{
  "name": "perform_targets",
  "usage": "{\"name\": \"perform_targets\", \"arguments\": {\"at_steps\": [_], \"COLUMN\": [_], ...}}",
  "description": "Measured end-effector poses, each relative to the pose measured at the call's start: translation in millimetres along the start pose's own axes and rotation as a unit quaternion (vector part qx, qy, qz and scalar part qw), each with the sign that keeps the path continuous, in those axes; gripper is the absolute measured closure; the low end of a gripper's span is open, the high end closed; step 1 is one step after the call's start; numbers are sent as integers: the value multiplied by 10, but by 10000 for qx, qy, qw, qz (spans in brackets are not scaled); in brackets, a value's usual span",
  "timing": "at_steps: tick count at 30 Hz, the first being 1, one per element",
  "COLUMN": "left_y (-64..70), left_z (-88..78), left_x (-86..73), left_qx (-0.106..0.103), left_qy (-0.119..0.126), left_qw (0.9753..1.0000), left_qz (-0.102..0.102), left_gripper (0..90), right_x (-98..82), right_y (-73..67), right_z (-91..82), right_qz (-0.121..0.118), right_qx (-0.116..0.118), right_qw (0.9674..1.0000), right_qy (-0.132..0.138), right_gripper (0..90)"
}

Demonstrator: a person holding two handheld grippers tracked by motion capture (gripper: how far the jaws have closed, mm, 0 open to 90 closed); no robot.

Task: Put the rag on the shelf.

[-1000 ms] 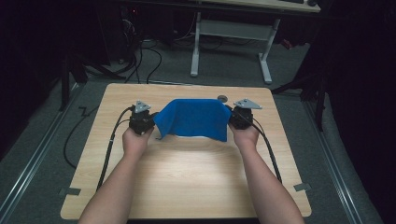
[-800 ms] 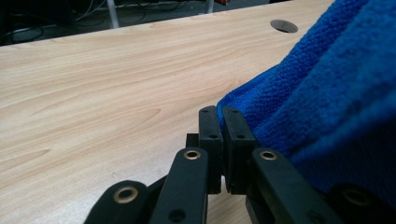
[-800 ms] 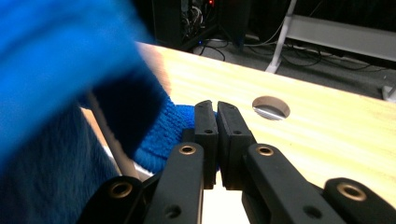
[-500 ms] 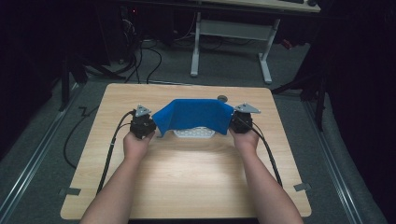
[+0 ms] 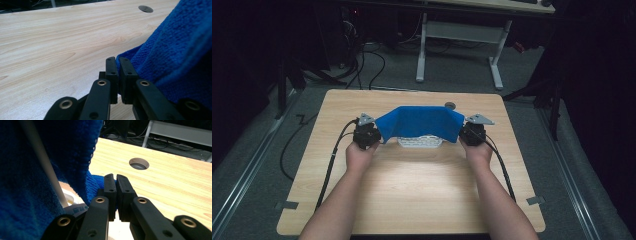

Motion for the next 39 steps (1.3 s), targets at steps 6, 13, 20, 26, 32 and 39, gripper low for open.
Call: {"name": "perform_targets", "arguments": {"at_steps": [6,13,20,26,32,39], "left_y": [-15,3,-45,-129,-159,-179], "left_z": [-37,-125,-216,-291,-353,-415], "left_x": [22,67,36,-15,-24,-35], "left_qx": [84,161,275,389,431,494], "left_qy": [45,135,202,217,277,324], "left_qw": [9999,9998,9994,9988,9985,9981], "left_qz": [-47,-19,-88,-180,-187,-160], "left_gripper": [723,655,632,609,588,569], "right_x": [39,64,80,46,-12,-5], "right_y": [7,70,132,171,208,220], "right_z": [-51,-164,-260,-305,-321,-368], "right_qz": [30,119,181,220,265,242], "right_qx": [44,-67,-168,-249,-289,-337], "right_qw": [10000,9999,9996,9993,9992,9991], "right_qy": [61,101,145,191,91,101], "right_gripper": [805,742,684,667,650,622]}}
Point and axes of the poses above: each handheld gripper's, and its own axes: z roughly forward along the jaws, x roughly out of its top, y roughly to its right, the point moved 1 cm from there along z, roughly forward along the jaws, and after that the axes turned 9 degrees about -z, right-handed, at the moved point
